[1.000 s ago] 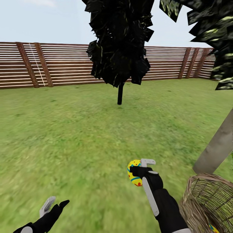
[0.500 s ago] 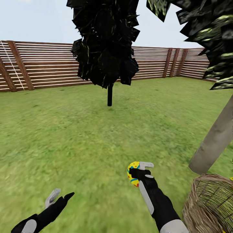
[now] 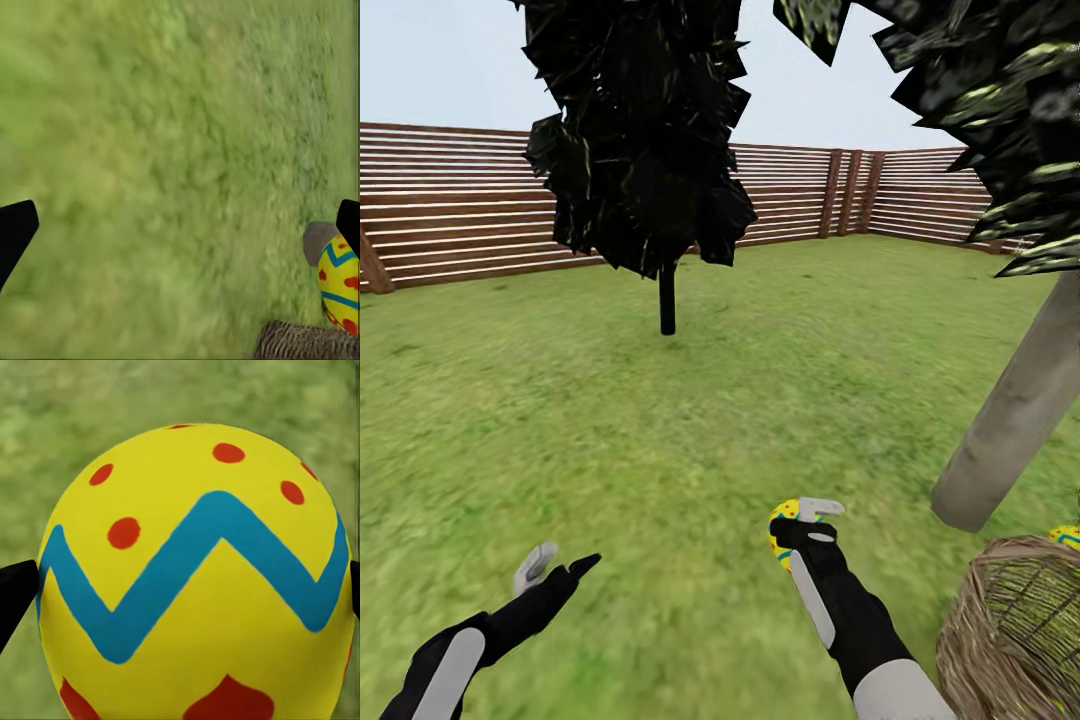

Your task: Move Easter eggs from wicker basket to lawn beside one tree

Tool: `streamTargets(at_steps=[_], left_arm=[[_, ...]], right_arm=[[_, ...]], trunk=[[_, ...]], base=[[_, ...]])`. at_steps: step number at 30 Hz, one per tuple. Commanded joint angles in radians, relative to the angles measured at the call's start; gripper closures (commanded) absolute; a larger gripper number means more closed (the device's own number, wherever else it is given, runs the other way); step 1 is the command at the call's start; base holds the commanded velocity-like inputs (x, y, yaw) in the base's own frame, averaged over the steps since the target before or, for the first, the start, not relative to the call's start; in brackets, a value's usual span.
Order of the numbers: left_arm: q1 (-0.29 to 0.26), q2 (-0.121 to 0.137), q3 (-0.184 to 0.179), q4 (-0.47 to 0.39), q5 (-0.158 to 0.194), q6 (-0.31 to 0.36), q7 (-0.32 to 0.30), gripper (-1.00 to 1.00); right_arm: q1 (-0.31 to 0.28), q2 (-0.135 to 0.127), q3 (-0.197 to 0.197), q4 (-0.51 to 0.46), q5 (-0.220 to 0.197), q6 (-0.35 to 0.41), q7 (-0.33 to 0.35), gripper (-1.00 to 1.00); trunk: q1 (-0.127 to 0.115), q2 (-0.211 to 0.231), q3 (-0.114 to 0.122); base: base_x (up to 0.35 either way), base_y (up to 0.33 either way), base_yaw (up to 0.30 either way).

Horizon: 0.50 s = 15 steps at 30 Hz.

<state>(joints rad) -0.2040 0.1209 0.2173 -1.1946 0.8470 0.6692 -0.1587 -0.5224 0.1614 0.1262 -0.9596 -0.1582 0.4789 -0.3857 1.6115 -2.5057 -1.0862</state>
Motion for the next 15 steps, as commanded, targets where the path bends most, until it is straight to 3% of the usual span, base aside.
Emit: streamTargets(at_steps=[1,5,10,15], left_arm=[[0.001,-0.001,0.001,-0.001,0.002,0.006,-0.004,-1.0],[0.001,-0.003,-0.04,-0.002,0.006,0.007,-0.004,-1.0],[0.004,-0.002,-0.043,-0.002,0.007,0.007,-0.004,-1.0],[0.005,-0.002,-0.044,-0.002,0.006,0.007,-0.004,-1.0]], right_arm=[[-0.001,0.0,0.002,0.002,-0.012,0.003,-0.012,1.0],[-0.005,-0.001,0.001,0.006,-0.012,0.007,-0.016,1.0],[-0.012,-0.002,0.001,0.016,-0.012,0.01,-0.018,1.0],[-0.028,-0.001,0.0,0.047,-0.012,0.009,-0.018,1.0]], trunk=[[0.0,0.0,-0.001],[0.0,0.0,-0.001],[0.0,0.0,-0.001],[0.0,0.0,-0.001]], base=[[0.233,0.261,-0.265],[0.13,0.136,-0.265],[0.011,0.005,-0.265],[0.277,0.0,-0.265]])
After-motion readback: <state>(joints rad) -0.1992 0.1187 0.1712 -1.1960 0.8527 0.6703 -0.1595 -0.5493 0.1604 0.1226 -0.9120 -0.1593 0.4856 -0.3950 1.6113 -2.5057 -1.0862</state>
